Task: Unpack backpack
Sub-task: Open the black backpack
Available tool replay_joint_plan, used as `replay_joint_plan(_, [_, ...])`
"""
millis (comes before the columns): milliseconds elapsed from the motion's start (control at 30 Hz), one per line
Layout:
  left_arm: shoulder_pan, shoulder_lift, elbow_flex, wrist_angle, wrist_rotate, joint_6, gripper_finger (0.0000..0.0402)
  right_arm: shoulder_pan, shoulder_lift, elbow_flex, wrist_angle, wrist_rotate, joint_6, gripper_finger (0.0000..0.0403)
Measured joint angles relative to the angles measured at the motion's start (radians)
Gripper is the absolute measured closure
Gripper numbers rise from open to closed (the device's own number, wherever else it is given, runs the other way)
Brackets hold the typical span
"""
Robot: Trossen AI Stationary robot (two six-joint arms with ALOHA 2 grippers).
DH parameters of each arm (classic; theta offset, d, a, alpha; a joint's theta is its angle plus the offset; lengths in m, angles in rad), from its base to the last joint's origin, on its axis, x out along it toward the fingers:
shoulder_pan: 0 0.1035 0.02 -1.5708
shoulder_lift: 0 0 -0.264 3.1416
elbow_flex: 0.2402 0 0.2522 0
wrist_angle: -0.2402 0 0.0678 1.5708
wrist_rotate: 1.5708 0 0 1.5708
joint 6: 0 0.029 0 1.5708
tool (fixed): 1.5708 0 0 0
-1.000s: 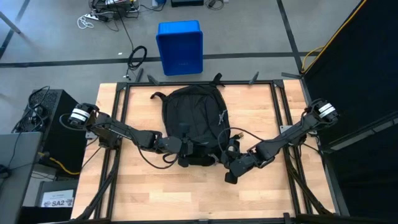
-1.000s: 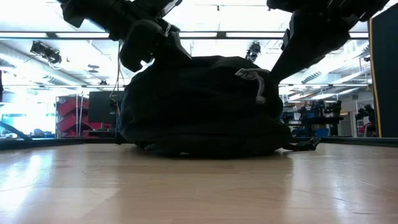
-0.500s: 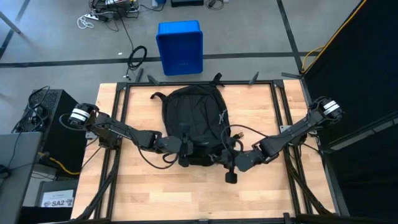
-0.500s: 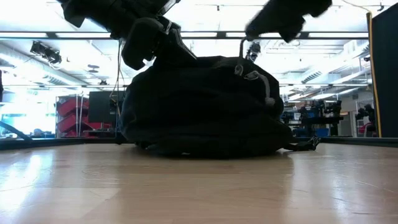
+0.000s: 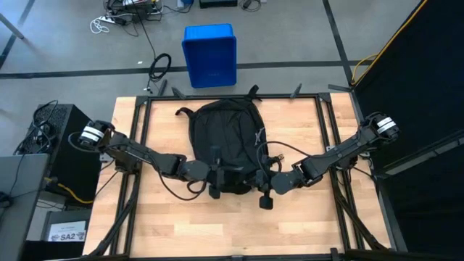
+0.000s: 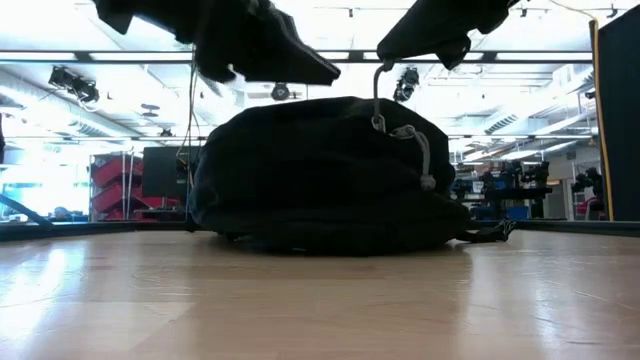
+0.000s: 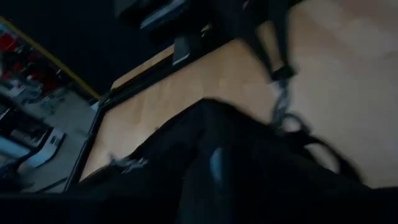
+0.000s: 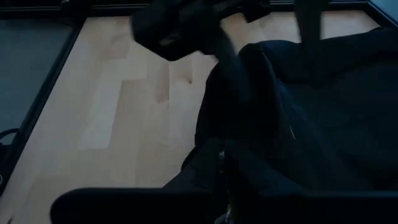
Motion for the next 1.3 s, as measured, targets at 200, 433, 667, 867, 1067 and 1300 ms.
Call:
replay_joint_plan(200, [-0.038, 0.0, 0.0, 0.044, 0.068, -0.058, 0.0198, 0.0, 0.0, 0.0, -0.001, 0.0, 0.0, 0.0402])
replay_joint_plan(433, [-0.024, 0.024, 0.0, 0.068, 0.09, -0.117, 0.0198, 0.0, 0.0, 0.0, -0.001, 0.0, 0.0, 0.0403])
replay_joint_plan(667, [-0.01, 0.078, 0.008, 0.114, 0.097, -0.122, 0.0198, 0.0, 0.0, 0.0, -0.004, -0.008, 0.0, 0.0403])
replay_joint_plan(867, [-0.009, 0.11, 0.062, 0.108, 0.127, -0.131, 0.0198, 0.0, 0.0, 0.0, -0.004, -0.008, 0.001, 0.0403])
replay_joint_plan(1067, [-0.004, 0.209, 0.141, 0.022, 0.139, -0.131, 0.0198, 0.0, 0.0, 0.0, -0.005, -0.009, 0.003, 0.0403])
replay_joint_plan(1300, [0.001, 0.275, 0.239, -0.038, 0.11, -0.129, 0.0199, 0.001, 0.001, 0.0, -0.005, -0.01, 0.003, 0.0403])
